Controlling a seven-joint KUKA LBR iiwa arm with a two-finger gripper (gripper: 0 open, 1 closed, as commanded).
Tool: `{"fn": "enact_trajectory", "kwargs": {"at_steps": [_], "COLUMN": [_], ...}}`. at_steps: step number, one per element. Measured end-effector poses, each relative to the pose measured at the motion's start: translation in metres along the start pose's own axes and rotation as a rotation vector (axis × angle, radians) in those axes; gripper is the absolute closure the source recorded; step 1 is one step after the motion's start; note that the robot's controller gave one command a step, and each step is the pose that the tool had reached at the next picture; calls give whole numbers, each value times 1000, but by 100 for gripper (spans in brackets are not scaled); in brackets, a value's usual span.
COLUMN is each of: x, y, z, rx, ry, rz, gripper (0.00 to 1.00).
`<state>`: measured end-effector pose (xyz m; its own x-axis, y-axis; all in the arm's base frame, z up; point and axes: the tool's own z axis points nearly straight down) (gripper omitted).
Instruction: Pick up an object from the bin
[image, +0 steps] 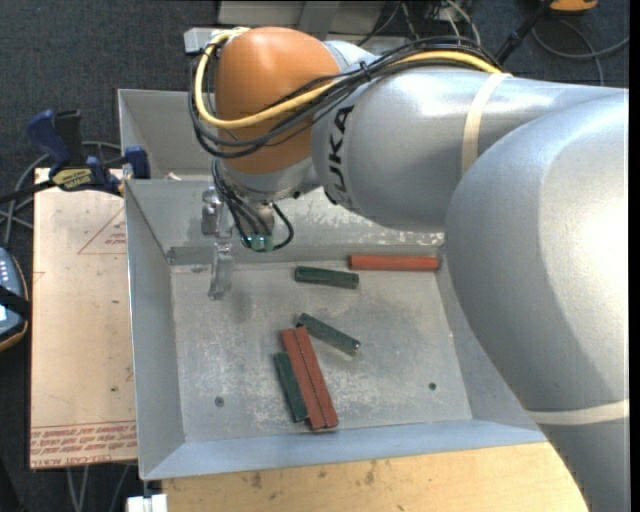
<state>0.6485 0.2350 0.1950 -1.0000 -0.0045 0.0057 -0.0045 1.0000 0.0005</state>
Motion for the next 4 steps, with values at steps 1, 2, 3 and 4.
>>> {"fn": "enact_trajectory", "kwargs": {"at_steps": [1,2,3,4], "x": [40,117,33,7], "y": [-71,-117,-188,-259], "z": [61,126,123,124], "rx": [3,0,2,-1], "ry": [0,-3,-13,-4], "rz": [140,-123,-261,-310], "gripper": [0,0,0,0]}}
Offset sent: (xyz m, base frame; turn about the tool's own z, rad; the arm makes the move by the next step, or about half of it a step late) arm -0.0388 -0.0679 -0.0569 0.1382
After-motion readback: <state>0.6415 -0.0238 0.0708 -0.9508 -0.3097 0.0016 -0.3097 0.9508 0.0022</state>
